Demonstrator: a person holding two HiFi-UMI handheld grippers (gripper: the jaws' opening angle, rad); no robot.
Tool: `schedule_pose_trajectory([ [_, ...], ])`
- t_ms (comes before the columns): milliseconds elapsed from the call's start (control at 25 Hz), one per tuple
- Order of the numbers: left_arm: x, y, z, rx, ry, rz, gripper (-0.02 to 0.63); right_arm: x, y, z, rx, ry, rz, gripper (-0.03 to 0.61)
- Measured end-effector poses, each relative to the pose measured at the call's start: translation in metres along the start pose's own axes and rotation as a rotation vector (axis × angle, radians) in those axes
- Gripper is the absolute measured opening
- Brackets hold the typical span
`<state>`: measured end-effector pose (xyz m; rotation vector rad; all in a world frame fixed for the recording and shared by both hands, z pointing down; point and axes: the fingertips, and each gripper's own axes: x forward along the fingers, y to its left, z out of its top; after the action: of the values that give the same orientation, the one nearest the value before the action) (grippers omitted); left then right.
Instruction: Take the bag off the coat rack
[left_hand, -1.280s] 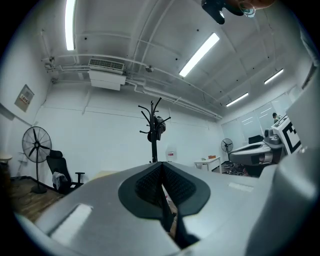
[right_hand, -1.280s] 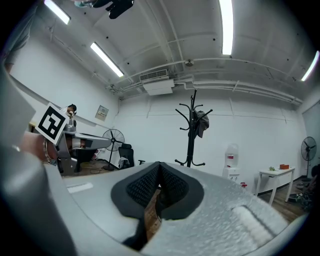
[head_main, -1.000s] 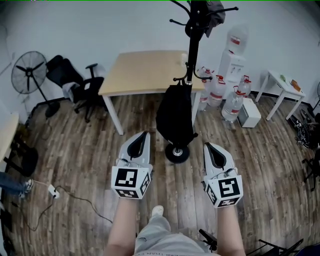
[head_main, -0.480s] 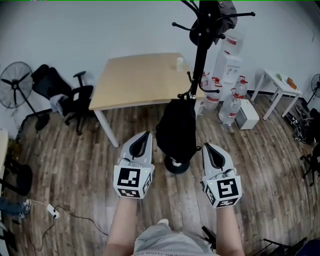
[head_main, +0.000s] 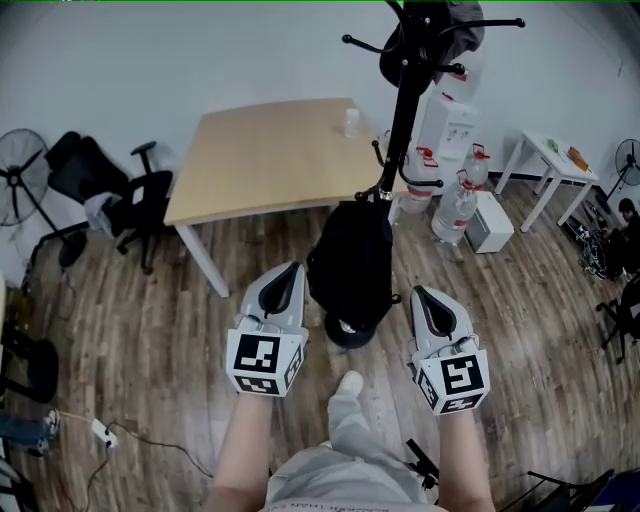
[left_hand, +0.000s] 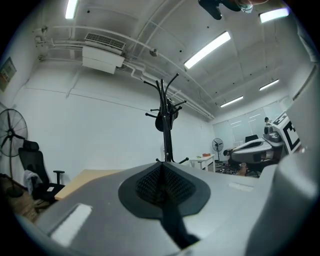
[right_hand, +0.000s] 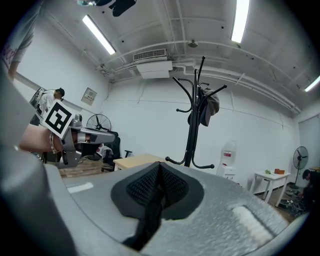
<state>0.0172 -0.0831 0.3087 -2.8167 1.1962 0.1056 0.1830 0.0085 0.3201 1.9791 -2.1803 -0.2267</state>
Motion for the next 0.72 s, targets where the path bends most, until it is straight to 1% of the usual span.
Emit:
schedule_pose_trajectory([
  [240, 0.035, 0.012, -0.004, 0.021, 0.003, -0.014, 0.015, 0.037, -0.019, -0.002, 0.004, -0.012, -0.019, 0.003],
  [360, 0.061, 0.021, -0.010, 0.027, 0.012, -0.020, 0.015, 0.062, -0.033, -0.006, 0.015, -0.018, -0.043, 0.003],
  [480, 0.093, 0.030, -0.014, 0.030, 0.013, -0.029, 0.015, 0.090, -0.047, -0.010, 0.025, -0.028, -0.045, 0.003],
  [600, 0.128, 0.041, -0.019, 0.024, 0.028, -0.036, 0.015, 0.120, -0.066, -0.013, 0.047, -0.030, -0.056, 0.003],
  [720, 0.162, 0.057, -0.022, -0.006, 0.043, -0.040, 0.015, 0.152, -0.087, -0.013, 0.082, -0.023, -0.073, 0.003],
])
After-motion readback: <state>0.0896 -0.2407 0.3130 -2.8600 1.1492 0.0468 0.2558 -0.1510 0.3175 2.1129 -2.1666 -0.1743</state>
